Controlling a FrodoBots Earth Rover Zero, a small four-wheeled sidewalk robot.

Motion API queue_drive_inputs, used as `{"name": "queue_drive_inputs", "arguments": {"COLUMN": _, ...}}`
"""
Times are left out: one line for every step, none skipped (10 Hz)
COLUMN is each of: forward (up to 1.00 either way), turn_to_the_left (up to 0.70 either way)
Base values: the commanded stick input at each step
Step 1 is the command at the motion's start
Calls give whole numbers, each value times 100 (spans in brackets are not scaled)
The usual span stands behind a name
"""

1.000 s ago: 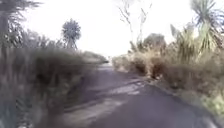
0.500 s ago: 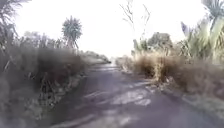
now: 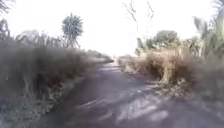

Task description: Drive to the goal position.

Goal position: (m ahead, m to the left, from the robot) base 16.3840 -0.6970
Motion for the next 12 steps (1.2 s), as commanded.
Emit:
{"name": "queue_drive_inputs", "arguments": {"forward": 85, "turn_to_the_left": -12}}
{"name": "queue_drive_inputs", "arguments": {"forward": 85, "turn_to_the_left": -34}}
{"name": "queue_drive_inputs", "arguments": {"forward": 85, "turn_to_the_left": -34}}
{"name": "queue_drive_inputs", "arguments": {"forward": 85, "turn_to_the_left": -34}}
{"name": "queue_drive_inputs", "arguments": {"forward": 85, "turn_to_the_left": -34}}
{"name": "queue_drive_inputs", "arguments": {"forward": 85, "turn_to_the_left": -34}}
{"name": "queue_drive_inputs", "arguments": {"forward": 85, "turn_to_the_left": -34}}
{"name": "queue_drive_inputs", "arguments": {"forward": 85, "turn_to_the_left": -34}}
{"name": "queue_drive_inputs", "arguments": {"forward": 85, "turn_to_the_left": -33}}
{"name": "queue_drive_inputs", "arguments": {"forward": 85, "turn_to_the_left": -32}}
{"name": "queue_drive_inputs", "arguments": {"forward": 85, "turn_to_the_left": -10}}
{"name": "queue_drive_inputs", "arguments": {"forward": 85, "turn_to_the_left": 0}}
